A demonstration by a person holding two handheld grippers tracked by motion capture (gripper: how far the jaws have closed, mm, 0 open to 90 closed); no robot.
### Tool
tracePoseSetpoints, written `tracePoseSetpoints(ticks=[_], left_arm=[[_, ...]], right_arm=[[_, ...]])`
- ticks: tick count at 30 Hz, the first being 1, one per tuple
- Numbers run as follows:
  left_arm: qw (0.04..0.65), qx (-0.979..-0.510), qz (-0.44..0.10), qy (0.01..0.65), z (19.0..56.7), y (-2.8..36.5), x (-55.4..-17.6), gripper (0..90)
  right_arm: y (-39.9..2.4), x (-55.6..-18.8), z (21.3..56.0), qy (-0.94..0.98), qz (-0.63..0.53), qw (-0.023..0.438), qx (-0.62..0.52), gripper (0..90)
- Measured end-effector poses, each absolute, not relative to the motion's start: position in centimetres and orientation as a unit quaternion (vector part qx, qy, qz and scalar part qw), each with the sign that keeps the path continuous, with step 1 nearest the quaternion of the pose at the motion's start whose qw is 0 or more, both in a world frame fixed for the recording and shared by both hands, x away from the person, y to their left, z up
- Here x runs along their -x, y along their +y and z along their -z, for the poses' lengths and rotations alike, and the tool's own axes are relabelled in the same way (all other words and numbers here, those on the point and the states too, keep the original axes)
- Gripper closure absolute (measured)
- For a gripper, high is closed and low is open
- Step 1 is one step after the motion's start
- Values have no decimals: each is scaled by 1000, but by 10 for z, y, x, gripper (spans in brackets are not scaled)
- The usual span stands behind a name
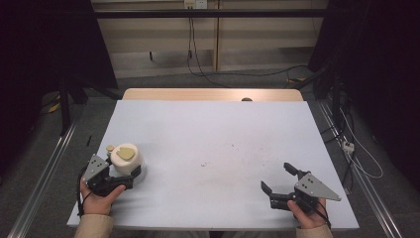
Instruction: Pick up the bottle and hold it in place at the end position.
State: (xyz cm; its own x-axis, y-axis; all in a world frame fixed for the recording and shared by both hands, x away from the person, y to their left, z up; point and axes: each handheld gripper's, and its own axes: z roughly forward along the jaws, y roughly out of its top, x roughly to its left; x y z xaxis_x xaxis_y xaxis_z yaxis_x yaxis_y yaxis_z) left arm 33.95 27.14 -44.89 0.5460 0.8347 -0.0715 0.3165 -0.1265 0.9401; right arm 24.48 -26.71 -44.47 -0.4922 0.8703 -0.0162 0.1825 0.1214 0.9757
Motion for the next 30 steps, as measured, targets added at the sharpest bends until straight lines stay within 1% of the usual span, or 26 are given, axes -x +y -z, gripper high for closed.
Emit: tracePoseSetpoints(ticks=[18,20,30], left_arm=[[518,-703,-249,419,452,264,-348,20],[518,-705,-249,416,452,263,-348,34],[519,-700,-254,419,452,260,-350,42]], right_arm=[[-267,-245,444,677,-537,319,-389,29],[-266,-245,445,677,-538,319,-389,29],[-266,-246,445,677,-538,317,-388,30]])
